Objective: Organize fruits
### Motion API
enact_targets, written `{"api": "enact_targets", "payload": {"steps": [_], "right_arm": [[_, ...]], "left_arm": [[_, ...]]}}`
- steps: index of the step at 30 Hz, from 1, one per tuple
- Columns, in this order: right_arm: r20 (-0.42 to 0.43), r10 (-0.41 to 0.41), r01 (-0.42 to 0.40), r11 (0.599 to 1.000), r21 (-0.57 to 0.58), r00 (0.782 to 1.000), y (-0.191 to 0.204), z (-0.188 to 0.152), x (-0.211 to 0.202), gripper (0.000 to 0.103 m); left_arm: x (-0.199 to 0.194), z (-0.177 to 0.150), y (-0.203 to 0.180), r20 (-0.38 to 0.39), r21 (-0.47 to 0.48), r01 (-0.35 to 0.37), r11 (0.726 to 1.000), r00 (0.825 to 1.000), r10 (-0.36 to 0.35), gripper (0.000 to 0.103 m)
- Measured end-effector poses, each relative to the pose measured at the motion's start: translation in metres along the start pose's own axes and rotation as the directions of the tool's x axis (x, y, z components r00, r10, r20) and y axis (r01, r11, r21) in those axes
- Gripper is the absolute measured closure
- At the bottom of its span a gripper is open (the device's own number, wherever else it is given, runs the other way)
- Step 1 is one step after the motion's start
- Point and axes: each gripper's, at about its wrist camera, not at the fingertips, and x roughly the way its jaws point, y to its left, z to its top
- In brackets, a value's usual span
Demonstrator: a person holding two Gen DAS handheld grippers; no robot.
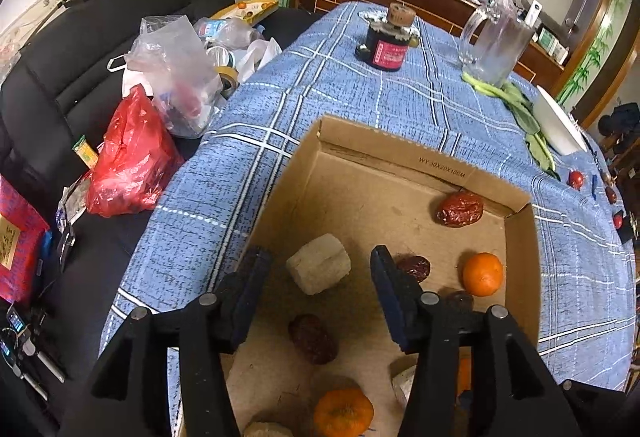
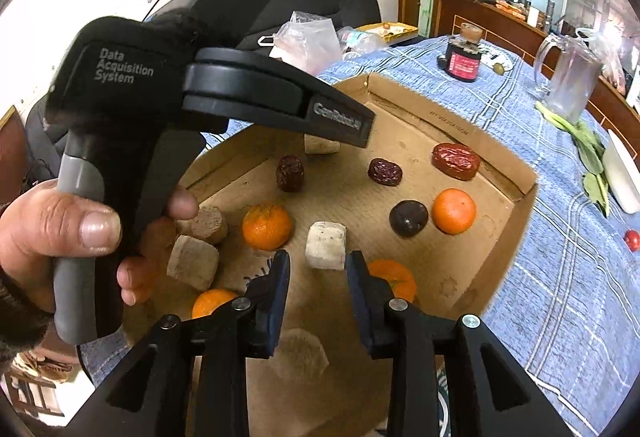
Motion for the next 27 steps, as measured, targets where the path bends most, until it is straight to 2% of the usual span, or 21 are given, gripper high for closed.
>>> {"api": "enact_targets", "payload": {"steps": [6, 8, 10, 11, 14, 16, 19, 21, 22, 24, 26, 27], "right_arm": [[0.028, -0.025, 0.025, 1.000, 0.014, 0.999, 0.002, -0.005, -0.022, 0.068], [0.039, -0.028, 0.028, 1.000, 0.012, 0.999, 0.004, -0.009, -0.032, 0.068], [0.047, -0.032, 0.032, 0.999, 0.005, 0.998, 0.005, -0.012, -0.040, 0.068], [0.056, -0.040, 0.040, 0.999, 0.001, 0.998, 0.005, -0.014, -0.047, 0.067], [0.075, -0.064, 0.063, 0.998, 0.007, 0.995, 0.001, -0.022, -0.061, 0.053], [0.097, -0.067, 0.065, 0.998, 0.025, 0.993, -0.004, -0.029, -0.075, 0.048], [0.106, -0.095, 0.090, 0.995, 0.048, 0.990, -0.006, -0.038, -0.090, 0.041], [0.110, -0.128, 0.121, 0.990, 0.072, 0.986, -0.008, -0.044, -0.099, 0.030], [0.117, -0.145, 0.136, 0.987, 0.081, 0.983, -0.008, -0.046, -0.104, 0.027], [0.143, -0.182, 0.170, 0.981, 0.095, 0.973, -0.007, -0.054, -0.117, 0.020], [0.179, -0.223, 0.207, 0.973, 0.100, 0.958, -0.005, -0.063, -0.131, 0.018], [0.195, -0.234, 0.218, 0.971, 0.102, 0.952, -0.005, -0.067, -0.136, 0.015]], "left_arm": [[-0.031, 0.000, 0.007, 0.089, -0.045, -0.040, 0.998, 0.995, 0.044, 0.049], [-0.046, -0.004, 0.009, 0.121, -0.068, -0.058, 0.996, 0.990, 0.066, 0.035], [-0.065, -0.012, 0.010, 0.170, -0.079, -0.108, 0.991, 0.978, 0.120, 0.026], [-0.077, -0.019, 0.009, 0.204, -0.089, -0.152, 0.984, 0.965, 0.167, 0.021], [-0.101, -0.038, 0.012, 0.249, -0.139, -0.194, 0.971, 0.942, 0.224, 0.018], [-0.114, -0.052, 0.014, 0.249, -0.173, -0.181, 0.968, 0.943, 0.221, 0.016], [-0.125, -0.077, 0.011, 0.228, -0.194, -0.153, 0.969, 0.954, 0.197, 0.016], [-0.131, -0.096, 0.008, 0.217, -0.209, -0.146, 0.967, 0.957, 0.192, 0.016], [-0.134, -0.106, 0.007, 0.214, -0.217, -0.146, 0.965, 0.958, 0.193, 0.016], [-0.140, -0.126, 0.001, 0.201, -0.225, -0.192, 0.955, 0.950, 0.238, 0.014], [-0.146, -0.143, -0.006, 0.182, -0.223, -0.266, 0.938, 0.934, 0.308, 0.014], [-0.149, -0.149, -0.008, 0.189, -0.225, -0.271, 0.936, 0.930, 0.314, 0.013]]}}
